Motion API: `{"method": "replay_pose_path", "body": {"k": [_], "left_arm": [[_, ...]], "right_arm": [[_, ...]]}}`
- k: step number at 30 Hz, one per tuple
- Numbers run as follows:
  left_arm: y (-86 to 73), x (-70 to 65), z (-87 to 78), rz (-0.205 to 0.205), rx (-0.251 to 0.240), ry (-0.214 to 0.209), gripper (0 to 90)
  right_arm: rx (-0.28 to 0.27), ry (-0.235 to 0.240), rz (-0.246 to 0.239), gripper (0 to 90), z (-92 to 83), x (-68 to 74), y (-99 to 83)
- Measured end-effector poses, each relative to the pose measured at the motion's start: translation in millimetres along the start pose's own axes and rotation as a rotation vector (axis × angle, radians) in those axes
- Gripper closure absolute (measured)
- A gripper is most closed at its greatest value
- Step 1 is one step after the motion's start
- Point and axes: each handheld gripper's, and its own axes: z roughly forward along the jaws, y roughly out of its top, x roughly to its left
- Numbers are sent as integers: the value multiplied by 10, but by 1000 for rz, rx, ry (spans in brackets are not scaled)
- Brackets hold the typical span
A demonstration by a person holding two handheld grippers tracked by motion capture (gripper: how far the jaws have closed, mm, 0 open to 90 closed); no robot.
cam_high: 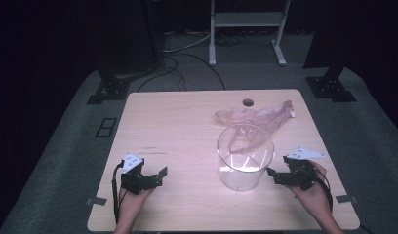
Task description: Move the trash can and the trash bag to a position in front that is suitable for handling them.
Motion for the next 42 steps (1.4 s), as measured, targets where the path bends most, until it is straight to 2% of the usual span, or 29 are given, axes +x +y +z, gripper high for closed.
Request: {"method": "replay_pose_path", "body": {"k": [7,13,17,19,21,22,23,24,26,29,31,33,34,37,41,42], "left_arm": [[-4,-4,11,1,4,-1,21],[-7,0,6,0,4,-2,21],[-8,2,8,-1,5,-3,21],[-10,1,14,-1,6,-3,21],[-12,0,18,-2,9,-1,21],[-13,-1,21,-1,11,-3,21],[-15,-3,25,-2,10,-3,21],[-16,-7,26,-4,11,-4,21],[-15,-7,24,-3,10,-4,21],[-17,-1,24,-5,11,-4,21],[-21,3,24,-4,18,-8,21],[-24,2,25,-4,19,-11,21],[-25,3,26,-3,19,-12,21],[-26,3,25,-1,20,-14,21],[-28,16,15,-10,16,-14,21],[-28,19,12,-9,15,-14,21]], "right_arm": [[9,67,-37,203,201,185,157],[19,121,-44,204,299,225,204],[45,125,-30,222,372,50,187],[49,111,-26,223,411,-54,198],[37,89,-22,224,472,-222,300],[37,89,-22,224,472,-222,300],[26,76,-20,241,513,-295,393],[26,76,-20,241,513,-295,393],[15,61,-24,245,582,-356,524],[25,30,-48,314,702,-409,691],[38,-1,-53,412,797,-458,780],[61,-10,-25,507,922,-552,838],[87,-19,-11,591,1024,-622,850],[111,-38,-12,645,1137,-673,825],[177,-39,35,715,1292,-757,691],[163,-30,44,726,1285,-766,669]]}}
